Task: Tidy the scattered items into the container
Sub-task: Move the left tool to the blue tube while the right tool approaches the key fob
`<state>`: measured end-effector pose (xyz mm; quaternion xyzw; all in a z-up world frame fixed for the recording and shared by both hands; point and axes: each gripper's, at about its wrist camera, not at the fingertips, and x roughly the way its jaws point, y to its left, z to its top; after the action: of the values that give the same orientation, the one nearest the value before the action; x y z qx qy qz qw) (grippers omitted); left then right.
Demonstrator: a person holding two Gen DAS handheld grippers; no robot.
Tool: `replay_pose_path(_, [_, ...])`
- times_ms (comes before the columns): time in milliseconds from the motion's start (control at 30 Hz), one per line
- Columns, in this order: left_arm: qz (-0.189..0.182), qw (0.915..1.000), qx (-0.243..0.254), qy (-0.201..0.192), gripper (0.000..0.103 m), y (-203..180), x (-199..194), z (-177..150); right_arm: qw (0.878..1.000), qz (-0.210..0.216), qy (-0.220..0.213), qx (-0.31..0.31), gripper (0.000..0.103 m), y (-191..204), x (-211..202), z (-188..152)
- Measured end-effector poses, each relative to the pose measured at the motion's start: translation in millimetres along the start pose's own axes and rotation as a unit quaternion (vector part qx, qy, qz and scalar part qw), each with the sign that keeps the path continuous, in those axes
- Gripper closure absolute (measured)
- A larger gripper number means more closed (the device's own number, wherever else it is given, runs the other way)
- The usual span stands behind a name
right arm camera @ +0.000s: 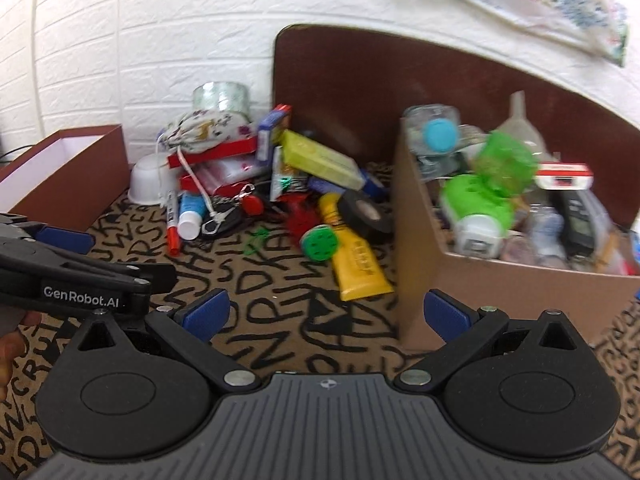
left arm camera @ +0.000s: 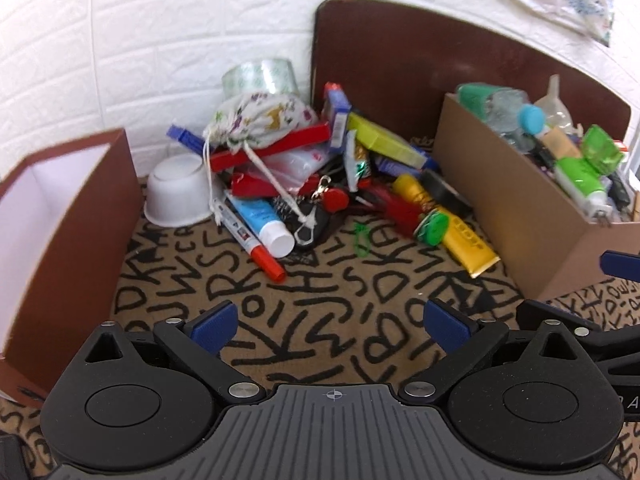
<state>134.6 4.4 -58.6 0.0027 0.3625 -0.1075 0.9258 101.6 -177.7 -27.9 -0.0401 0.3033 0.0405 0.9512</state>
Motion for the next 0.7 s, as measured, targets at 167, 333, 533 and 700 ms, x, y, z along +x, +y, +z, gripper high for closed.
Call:
replay_pose_path(167, [-0.020,0.9994,-0.023,0.016,0.008,20.7,28.4,6.4,0.999,0.023,0.012,-0.027,0.000,6.7,36.3,3.2])
replay_pose_path(333, [-0.025,0.9989,-0.026,0.029,0.019,32.9,61.4,18.6,0.997,0.054,0.023,-0.048,0.007,18.3,73.1,5.8])
replay_pose_path(533, [-0.035,0.9975,-0.040,0.046,0.042,46.9,99.8,32.9,0.994,0.088,0.031,-0.053,0.024,30.4,113.1,13.8])
replay_pose_path(700, [-0.026,0.9986,-0.041,0.020,0.048,54.6,107.5,48.8,0.994,0.101,0.024,-0.041,0.035,36.8,139.9,23.2])
